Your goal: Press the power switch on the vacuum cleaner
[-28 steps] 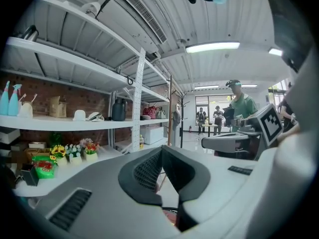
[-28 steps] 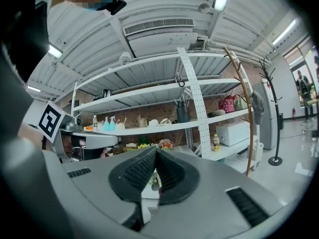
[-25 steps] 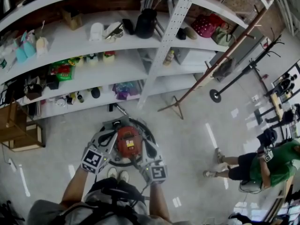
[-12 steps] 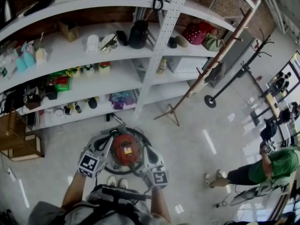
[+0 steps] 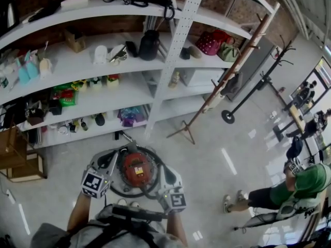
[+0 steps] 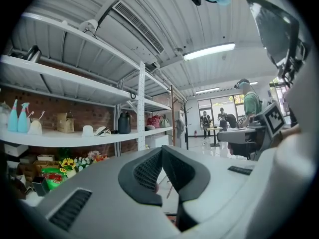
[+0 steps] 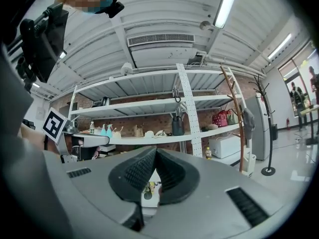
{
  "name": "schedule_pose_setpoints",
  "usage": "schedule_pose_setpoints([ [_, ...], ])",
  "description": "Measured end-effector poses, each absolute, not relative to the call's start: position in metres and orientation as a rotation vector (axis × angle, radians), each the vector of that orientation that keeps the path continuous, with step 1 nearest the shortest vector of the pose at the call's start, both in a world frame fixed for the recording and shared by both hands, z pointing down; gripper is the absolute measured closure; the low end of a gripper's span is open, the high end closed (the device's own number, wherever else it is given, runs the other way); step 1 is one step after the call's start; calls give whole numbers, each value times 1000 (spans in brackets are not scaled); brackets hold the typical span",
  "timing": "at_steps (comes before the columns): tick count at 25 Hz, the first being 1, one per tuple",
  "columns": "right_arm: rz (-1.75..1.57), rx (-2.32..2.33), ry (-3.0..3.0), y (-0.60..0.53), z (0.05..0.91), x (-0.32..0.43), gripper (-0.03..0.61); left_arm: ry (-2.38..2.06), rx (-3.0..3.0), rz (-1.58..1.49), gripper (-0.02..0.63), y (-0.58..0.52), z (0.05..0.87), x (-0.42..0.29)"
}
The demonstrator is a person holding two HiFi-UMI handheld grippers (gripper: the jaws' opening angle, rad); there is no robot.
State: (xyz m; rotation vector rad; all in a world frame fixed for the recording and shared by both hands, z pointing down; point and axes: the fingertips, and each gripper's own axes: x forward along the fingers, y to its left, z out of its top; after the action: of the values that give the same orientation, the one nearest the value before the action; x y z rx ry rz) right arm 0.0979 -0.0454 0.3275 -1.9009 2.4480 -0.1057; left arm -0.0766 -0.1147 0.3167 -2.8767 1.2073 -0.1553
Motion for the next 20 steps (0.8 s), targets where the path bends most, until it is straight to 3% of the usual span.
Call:
schedule_pose_setpoints([
  [20, -97, -1882, 2452, -37, 321, 96, 571, 1207, -2879, -142, 605, -109, 312, -76],
])
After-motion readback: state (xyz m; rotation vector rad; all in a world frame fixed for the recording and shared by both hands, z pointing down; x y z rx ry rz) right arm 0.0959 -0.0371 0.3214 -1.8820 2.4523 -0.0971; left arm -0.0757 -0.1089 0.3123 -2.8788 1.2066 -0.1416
